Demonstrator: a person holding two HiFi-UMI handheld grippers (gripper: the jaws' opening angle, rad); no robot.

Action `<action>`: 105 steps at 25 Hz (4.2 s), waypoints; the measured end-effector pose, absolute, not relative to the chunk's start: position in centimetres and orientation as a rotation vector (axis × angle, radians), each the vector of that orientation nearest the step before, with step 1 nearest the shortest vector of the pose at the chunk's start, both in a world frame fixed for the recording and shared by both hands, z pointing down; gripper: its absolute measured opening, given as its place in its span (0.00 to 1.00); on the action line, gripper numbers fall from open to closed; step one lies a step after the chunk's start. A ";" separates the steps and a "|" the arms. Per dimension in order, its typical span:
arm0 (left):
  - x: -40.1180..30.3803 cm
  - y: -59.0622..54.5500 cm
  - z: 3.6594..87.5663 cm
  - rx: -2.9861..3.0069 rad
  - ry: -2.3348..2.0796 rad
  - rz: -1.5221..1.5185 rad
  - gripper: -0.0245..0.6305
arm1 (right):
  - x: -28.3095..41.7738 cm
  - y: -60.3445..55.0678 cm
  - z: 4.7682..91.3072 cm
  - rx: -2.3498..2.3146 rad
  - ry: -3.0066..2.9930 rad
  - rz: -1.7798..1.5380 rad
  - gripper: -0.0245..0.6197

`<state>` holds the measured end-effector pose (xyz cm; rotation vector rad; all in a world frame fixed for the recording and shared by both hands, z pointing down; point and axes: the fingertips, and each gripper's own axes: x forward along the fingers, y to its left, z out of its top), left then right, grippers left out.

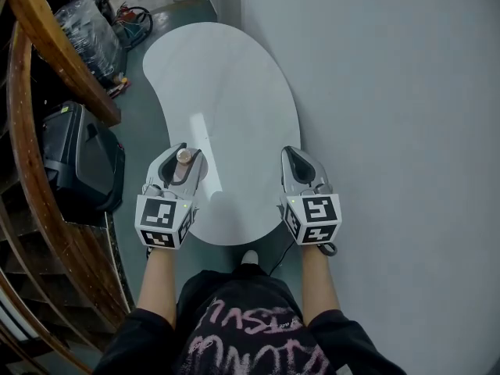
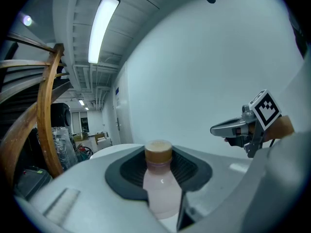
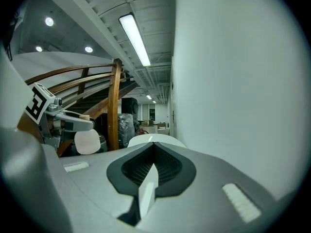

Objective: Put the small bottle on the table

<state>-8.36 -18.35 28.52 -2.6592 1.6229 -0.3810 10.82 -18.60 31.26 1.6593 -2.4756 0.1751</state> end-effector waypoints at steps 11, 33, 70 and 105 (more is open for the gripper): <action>-8.5 -18.6 27.7 -2.627 1.650 -0.377 0.24 | 10.0 -19.4 31.0 1.608 -2.505 0.141 0.05; -8.2 -19.4 26.6 -2.644 1.602 -0.351 0.24 | 9.9 -19.6 30.4 1.648 -2.490 0.132 0.05; -8.3 -20.9 31.1 -2.720 1.592 -0.351 0.24 | 10.0 -19.8 35.3 1.647 -2.402 0.202 0.05; -7.8 -22.9 37.9 -2.796 1.554 -0.438 0.24 | 7.9 -21.5 41.4 1.586 -2.386 0.308 0.05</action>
